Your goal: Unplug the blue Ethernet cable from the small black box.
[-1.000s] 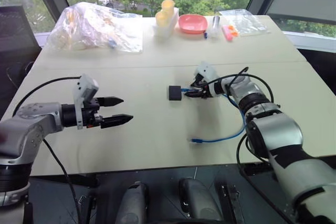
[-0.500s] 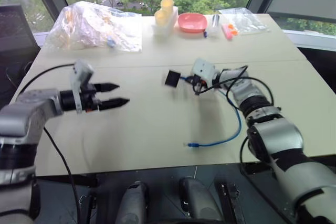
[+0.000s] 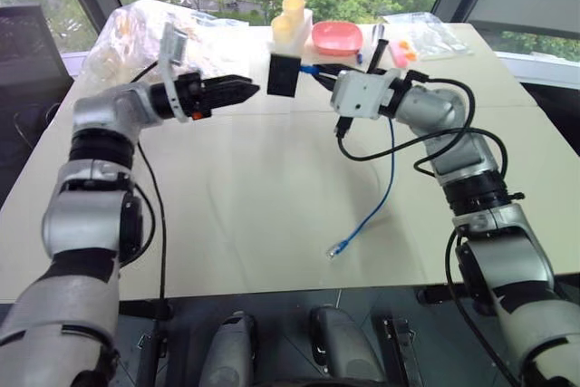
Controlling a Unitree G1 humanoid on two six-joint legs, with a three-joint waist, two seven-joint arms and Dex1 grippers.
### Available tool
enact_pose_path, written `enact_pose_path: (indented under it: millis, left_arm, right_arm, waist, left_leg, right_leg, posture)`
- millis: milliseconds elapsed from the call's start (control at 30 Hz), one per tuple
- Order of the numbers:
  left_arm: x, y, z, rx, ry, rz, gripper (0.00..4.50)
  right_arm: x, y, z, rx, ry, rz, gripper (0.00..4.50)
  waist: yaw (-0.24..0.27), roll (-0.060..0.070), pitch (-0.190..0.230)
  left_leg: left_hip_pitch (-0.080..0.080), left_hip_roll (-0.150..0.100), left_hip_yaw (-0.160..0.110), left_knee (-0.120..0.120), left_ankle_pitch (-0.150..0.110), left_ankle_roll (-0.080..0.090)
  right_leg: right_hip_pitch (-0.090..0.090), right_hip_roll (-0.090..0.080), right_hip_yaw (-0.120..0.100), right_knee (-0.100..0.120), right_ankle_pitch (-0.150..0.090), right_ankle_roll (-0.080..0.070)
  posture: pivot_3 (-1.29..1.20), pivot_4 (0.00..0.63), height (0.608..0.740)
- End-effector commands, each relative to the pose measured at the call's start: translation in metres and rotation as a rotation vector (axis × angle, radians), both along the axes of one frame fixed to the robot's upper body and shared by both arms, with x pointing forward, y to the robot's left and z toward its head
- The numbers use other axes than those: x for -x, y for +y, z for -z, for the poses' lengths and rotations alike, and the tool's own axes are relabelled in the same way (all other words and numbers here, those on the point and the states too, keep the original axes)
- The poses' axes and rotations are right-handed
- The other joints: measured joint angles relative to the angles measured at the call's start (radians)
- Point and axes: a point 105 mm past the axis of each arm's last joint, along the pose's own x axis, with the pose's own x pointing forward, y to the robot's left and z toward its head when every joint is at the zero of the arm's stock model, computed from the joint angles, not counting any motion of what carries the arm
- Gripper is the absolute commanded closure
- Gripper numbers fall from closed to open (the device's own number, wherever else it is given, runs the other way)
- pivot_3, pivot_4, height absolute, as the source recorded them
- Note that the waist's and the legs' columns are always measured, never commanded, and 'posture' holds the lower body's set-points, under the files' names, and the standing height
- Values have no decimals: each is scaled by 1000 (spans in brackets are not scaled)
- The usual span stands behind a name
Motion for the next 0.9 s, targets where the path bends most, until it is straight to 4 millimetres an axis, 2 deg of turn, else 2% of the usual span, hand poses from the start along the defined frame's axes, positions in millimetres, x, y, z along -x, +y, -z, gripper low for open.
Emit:
enact_pose_path:
  millis: [33, 233, 533, 767, 900]
  left_arm:
    - [-5, -6, -13, -23, -78, -8, 0]
    - [-10, -15, -16, -9, -90, -27, 0]
    - [-8, -23, -23, 15, -96, 10, 0]
    - [-5, -28, -14, -17, -82, 44, 2049]
    - [-5, -27, -15, -9, -79, 47, 3049]
  right_arm:
    - [10, 1, -20, -18, -74, -4, 4482]
    - [16, 7, -20, -12, -70, -11, 4482]
    - [21, 15, -13, 10, -58, -23, 4482]
    - [26, 21, -15, 3, -56, -44, 4500]
    - [29, 23, -16, 11, -59, -50, 4500]
  waist:
    - [1, 0, 0]
    - [1, 0, 0]
    - [2, 0, 0]
    - [2, 0, 0]
    - [2, 0, 0]
  left_leg:
    - [0, 0, 0, 0, 0, 0]
    - [-1, 0, 0, 0, 0, 0]
    - [-1, 0, -1, 0, 0, 0]
    - [-1, 0, -1, 0, 0, 0]
    - [-1, 0, -1, 0, 0, 0]
  right_leg:
    - [0, 0, 0, 0, 0, 0]
    - [-1, 0, 0, 0, 0, 0]
    - [-1, 0, 0, 0, 0, 0]
    - [-1, 0, 0, 0, 0, 0]
    - [-1, 0, 0, 0, 0, 0]
  posture:
    - [0, 150, 740]
    - [0, 150, 740]
    - [0, 150, 740]
    - [0, 150, 740]
    - [0, 150, 740]
